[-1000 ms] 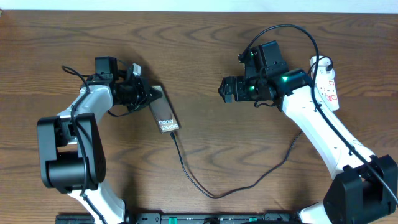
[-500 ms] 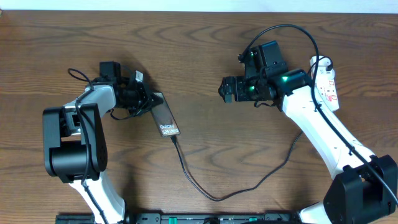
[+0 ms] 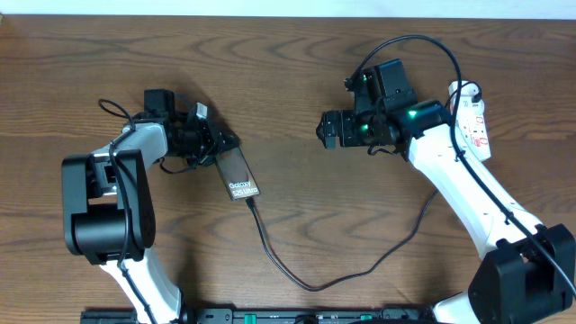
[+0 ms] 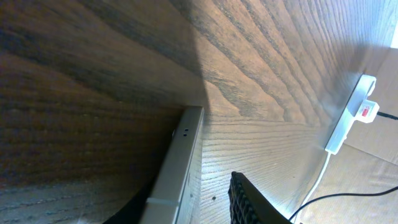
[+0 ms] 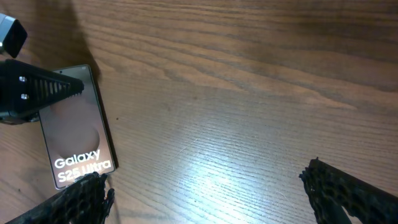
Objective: Plug charger to phone and switch on socket
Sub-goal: 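Lower the phone with the left gripper toward the table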
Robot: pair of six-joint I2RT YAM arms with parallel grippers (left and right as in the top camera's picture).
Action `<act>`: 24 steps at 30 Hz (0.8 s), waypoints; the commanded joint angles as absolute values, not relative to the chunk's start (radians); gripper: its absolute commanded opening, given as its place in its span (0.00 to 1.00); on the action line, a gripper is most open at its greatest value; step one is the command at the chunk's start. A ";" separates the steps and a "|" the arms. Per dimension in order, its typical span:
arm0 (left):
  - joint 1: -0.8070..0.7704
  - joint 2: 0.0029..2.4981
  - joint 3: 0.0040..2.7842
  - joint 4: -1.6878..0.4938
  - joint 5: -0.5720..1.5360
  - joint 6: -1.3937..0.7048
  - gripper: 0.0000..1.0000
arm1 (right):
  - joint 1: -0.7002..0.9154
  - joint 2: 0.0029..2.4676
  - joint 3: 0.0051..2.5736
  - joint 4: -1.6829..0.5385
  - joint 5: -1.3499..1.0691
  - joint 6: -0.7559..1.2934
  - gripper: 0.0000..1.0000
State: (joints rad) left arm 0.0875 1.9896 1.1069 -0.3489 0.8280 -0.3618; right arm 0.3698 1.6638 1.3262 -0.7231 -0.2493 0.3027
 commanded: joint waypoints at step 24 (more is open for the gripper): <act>0.084 1.989 1.116 -0.445 0.738 -0.348 0.74 | 0.368 1.661 1.338 -0.727 -0.242 0.291 0.99</act>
